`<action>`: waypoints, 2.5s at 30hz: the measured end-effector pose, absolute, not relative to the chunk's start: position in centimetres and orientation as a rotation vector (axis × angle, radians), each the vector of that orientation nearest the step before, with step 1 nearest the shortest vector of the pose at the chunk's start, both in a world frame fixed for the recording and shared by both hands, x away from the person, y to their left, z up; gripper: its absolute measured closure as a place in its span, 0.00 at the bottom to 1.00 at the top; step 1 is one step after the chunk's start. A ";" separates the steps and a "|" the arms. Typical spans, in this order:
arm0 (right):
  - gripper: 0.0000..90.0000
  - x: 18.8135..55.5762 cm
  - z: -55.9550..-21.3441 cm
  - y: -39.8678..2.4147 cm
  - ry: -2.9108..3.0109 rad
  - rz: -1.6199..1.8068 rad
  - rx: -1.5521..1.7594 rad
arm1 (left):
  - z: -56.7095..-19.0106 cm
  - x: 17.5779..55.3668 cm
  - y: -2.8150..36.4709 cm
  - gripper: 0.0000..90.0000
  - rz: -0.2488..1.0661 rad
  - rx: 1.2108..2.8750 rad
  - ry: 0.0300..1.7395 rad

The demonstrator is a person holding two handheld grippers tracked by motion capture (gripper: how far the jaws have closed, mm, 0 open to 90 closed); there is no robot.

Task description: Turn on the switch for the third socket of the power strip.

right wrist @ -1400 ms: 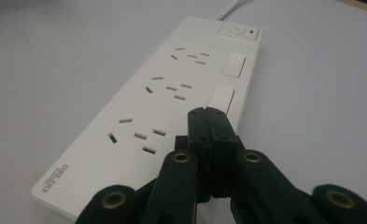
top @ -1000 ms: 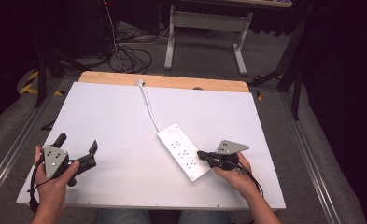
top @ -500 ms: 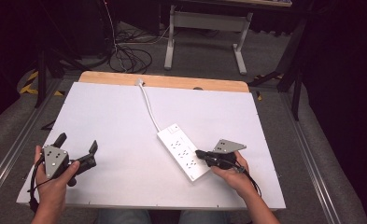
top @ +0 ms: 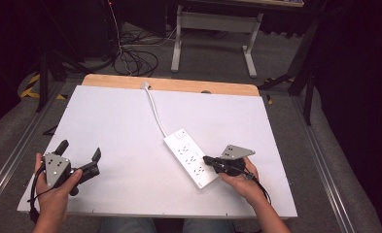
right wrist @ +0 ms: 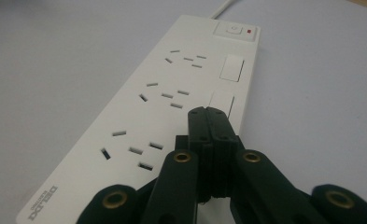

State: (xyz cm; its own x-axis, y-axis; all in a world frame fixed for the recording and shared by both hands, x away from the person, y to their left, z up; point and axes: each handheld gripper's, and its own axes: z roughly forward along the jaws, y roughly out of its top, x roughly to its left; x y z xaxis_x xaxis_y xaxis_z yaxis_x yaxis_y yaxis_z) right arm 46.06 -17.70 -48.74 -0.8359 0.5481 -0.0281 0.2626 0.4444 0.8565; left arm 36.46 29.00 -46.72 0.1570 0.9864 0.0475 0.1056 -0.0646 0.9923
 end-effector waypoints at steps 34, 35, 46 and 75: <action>0.91 45.9 -47.7 -17.5 2.286 1.429 0.639 | -46.7 36.1 29.8 0.01 1.097 1.375 1.176; 0.90 45.9 -47.6 -17.6 2.280 1.439 0.641 | -46.7 36.1 29.8 0.01 1.097 1.376 1.174; 0.85 45.7 -47.5 -17.8 2.264 1.455 0.654 | -46.7 36.4 29.5 0.01 1.091 1.386 1.168; 0.70 45.5 -47.0 -19.1 2.183 1.516 0.679 | -46.7 36.7 29.2 0.01 1.083 1.393 1.158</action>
State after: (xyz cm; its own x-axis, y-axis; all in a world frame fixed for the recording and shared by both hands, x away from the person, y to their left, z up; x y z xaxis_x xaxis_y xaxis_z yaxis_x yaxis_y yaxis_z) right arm 45.54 -19.09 -47.02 -0.8042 0.5926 -0.0461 0.1640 0.2957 0.9411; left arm 36.73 29.23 -46.69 0.1457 0.9884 0.0425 0.1080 -0.0586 0.9924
